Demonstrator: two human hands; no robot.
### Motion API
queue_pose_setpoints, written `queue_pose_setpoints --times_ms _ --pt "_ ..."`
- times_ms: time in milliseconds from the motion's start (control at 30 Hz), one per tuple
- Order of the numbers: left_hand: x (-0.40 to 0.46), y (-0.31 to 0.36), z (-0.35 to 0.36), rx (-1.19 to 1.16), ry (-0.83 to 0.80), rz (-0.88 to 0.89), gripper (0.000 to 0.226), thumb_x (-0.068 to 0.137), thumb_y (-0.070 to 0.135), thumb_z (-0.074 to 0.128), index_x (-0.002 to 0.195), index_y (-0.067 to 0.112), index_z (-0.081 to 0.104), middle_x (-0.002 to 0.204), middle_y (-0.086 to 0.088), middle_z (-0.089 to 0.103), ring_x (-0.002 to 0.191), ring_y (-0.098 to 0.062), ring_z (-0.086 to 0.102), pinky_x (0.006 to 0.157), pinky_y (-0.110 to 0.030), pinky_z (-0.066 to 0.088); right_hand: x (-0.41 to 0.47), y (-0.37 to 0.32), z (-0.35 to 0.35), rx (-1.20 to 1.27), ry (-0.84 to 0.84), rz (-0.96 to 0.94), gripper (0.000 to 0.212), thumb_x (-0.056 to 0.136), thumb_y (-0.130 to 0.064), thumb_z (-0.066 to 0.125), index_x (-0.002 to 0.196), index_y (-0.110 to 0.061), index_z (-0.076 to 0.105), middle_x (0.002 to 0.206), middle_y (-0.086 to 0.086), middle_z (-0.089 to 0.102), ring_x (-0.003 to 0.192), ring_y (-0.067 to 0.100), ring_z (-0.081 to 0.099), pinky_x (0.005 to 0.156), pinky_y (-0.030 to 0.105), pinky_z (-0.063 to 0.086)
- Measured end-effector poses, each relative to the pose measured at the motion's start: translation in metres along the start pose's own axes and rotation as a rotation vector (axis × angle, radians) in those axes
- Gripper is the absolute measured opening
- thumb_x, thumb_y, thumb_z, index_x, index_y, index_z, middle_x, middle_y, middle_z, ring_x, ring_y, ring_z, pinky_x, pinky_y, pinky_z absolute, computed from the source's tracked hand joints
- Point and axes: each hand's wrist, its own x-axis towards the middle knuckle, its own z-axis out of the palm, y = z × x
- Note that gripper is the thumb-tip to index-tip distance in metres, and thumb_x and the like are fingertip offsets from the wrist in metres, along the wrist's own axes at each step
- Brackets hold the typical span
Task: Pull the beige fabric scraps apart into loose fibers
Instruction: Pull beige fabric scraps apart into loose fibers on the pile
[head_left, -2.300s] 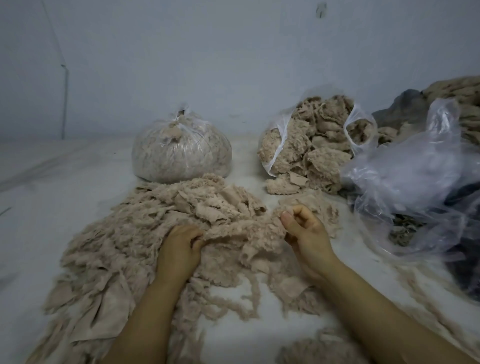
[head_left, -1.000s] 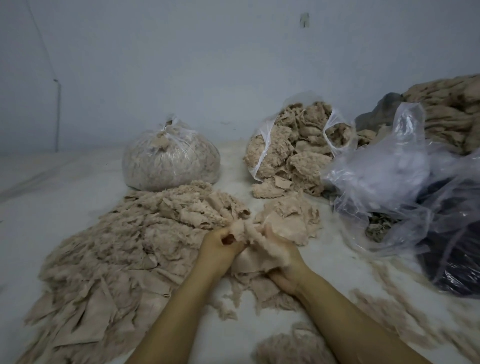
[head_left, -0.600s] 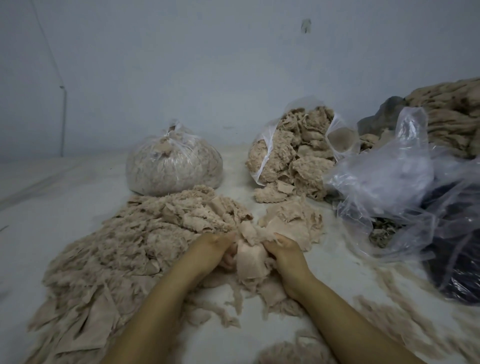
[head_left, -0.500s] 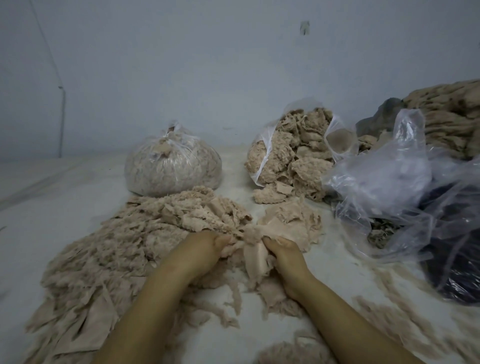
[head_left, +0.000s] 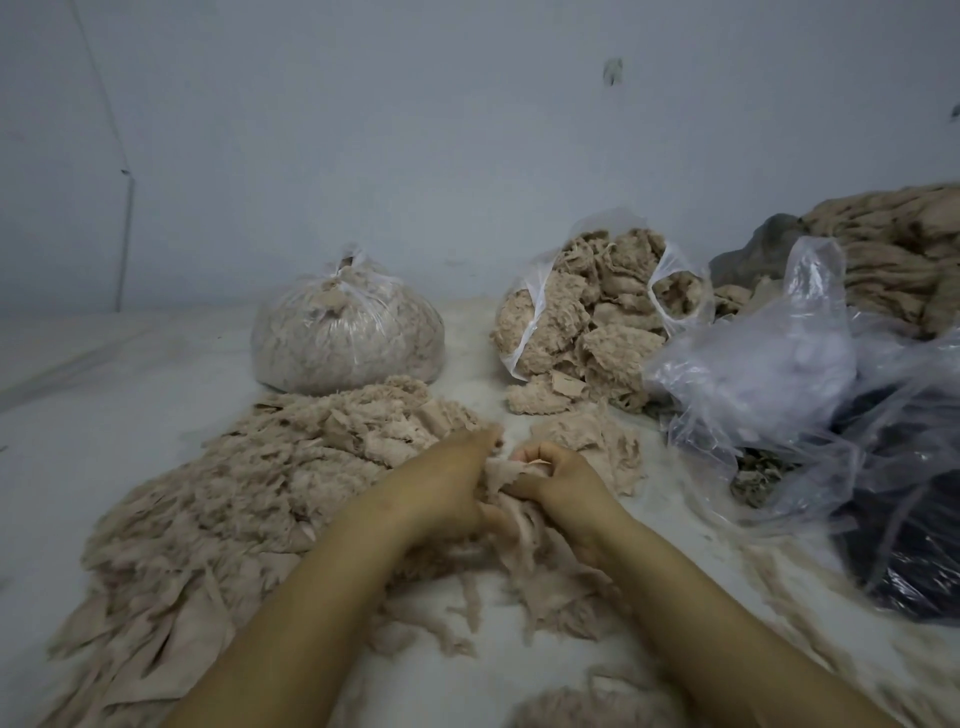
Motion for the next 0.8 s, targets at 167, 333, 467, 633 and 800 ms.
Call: queue_pose_setpoints --times_ms 167,333,467,633,800 --pt "0.003 -0.022 0.046 -0.721 0.335 -0.044 0.02 0.09 -0.005 0.05 0.099 0.006 0.065 0.092 -0.007 0.066 0.084 -0.02 0.058 0.071 -0.024 0.045 -0.002 0.003 -0.004 0.053 0.041 0.06 0.02 0.085 0.004 0.063 0.074 -0.012 0.056 0.061 0.002 0.055 0.049 0.008 0.052 0.044 0.021 0.044" --pt "0.002 -0.018 0.055 -1.2 0.258 -0.191 0.009 0.091 0.009 0.057 0.089 0.01 0.066 0.082 -0.008 0.066 0.065 -0.012 0.061 0.057 -0.018 0.048 -0.001 0.014 -0.004 0.111 0.121 0.103 0.03 0.092 -0.005 0.056 0.065 -0.016 0.056 0.058 0.0 0.055 0.05 0.012 0.051 0.045 0.02 0.041" --pt "0.007 -0.009 0.065 -1.001 0.452 -0.193 0.025 0.092 0.005 0.055 0.115 0.013 0.053 0.078 -0.001 0.06 0.062 -0.006 0.056 0.055 -0.011 0.044 0.0 0.022 0.013 0.071 0.199 0.075 0.025 0.095 -0.007 0.045 0.072 -0.012 0.051 0.065 0.008 0.052 0.057 0.018 0.048 0.054 0.03 0.041" --pt "0.012 -0.009 0.071 -1.195 0.623 -0.334 0.032 0.099 0.023 0.044 0.116 -0.003 0.052 0.068 -0.002 0.048 0.055 -0.01 0.049 0.052 -0.02 0.047 0.003 0.022 0.019 -0.009 0.348 -0.068 0.024 0.098 -0.018 0.047 0.077 -0.01 0.054 0.075 0.009 0.058 0.071 0.021 0.054 0.07 0.036 0.046" --pt "0.005 0.001 0.072 -1.25 0.312 -0.152 0.054 0.068 0.055 0.07 0.112 0.027 0.055 0.098 0.003 0.07 0.09 -0.012 0.069 0.075 -0.023 0.055 0.003 0.016 0.016 -0.45 0.358 -0.228 0.032 0.089 -0.037 0.06 0.062 -0.02 0.057 0.057 -0.005 0.059 0.059 0.01 0.055 0.057 0.026 0.042"
